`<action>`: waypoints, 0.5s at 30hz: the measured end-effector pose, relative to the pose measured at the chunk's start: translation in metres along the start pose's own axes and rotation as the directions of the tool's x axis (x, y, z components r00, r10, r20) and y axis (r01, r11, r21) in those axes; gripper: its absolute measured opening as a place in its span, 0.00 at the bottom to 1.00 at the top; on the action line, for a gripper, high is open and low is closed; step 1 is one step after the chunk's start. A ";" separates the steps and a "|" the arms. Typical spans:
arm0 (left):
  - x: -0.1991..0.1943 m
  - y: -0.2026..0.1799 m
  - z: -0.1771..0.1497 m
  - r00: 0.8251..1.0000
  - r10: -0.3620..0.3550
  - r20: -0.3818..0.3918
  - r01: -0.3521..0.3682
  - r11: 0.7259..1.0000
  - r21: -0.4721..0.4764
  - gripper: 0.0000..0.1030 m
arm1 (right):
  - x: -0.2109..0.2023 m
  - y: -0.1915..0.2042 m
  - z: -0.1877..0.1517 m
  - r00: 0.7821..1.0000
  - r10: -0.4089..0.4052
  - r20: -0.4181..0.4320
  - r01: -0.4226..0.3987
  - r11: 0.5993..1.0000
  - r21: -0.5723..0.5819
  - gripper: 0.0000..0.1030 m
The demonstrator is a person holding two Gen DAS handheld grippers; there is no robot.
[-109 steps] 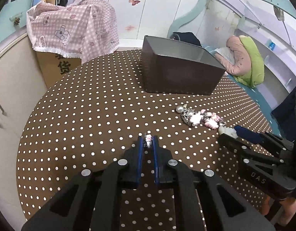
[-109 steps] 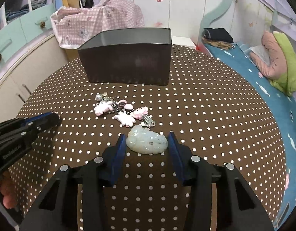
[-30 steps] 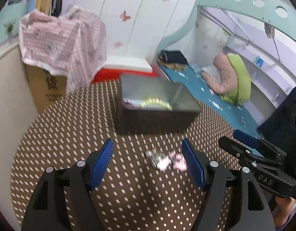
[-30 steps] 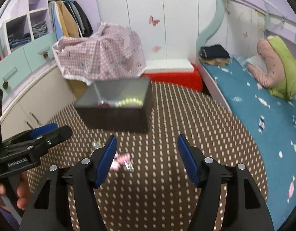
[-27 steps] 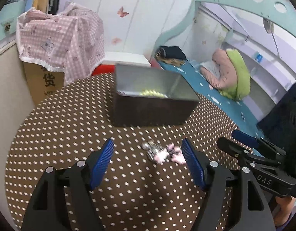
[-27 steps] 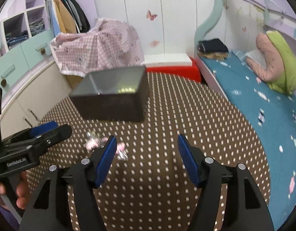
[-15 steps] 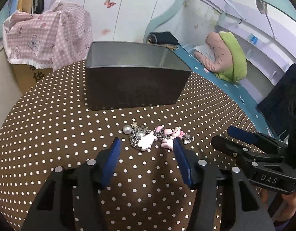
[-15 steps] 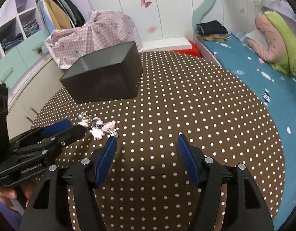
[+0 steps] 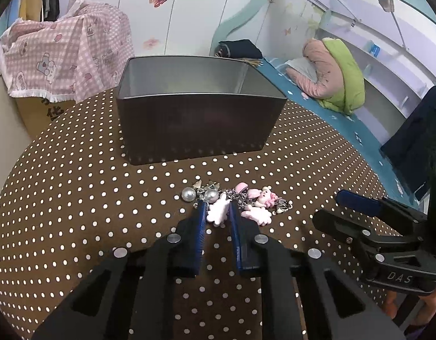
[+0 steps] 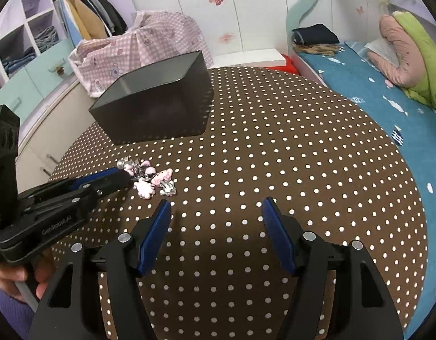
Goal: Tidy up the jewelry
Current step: 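Grasp the white bunny charm with the left tool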
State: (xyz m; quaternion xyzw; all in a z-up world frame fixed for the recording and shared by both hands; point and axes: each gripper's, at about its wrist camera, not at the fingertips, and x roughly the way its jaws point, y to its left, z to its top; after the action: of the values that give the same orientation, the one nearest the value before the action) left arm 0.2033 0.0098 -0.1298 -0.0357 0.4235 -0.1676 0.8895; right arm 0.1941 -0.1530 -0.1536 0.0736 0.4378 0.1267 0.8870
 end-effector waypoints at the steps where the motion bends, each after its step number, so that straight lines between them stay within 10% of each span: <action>1: -0.001 0.001 -0.001 1.000 0.002 0.001 -0.002 1.000 0.001 0.15 | 0.000 0.001 0.000 1.000 0.000 -0.001 0.000 1.000 -0.003 0.63; 12: -0.043 0.015 -0.005 0.996 -0.046 0.074 0.049 0.998 -0.048 0.14 | 0.001 0.048 0.001 0.999 0.033 0.023 -0.031 0.995 -0.093 0.62; 15: -0.055 0.023 -0.009 0.995 -0.045 0.086 0.051 0.997 -0.062 0.14 | 0.007 0.060 0.002 0.998 0.062 0.005 -0.061 0.992 -0.115 0.42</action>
State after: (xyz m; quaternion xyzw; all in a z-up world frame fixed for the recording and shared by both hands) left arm 0.1705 0.0497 -0.0994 -0.0813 0.3895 -0.1735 0.9008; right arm 0.1897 -0.0933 -0.1431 0.0366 0.4236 0.1783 0.8874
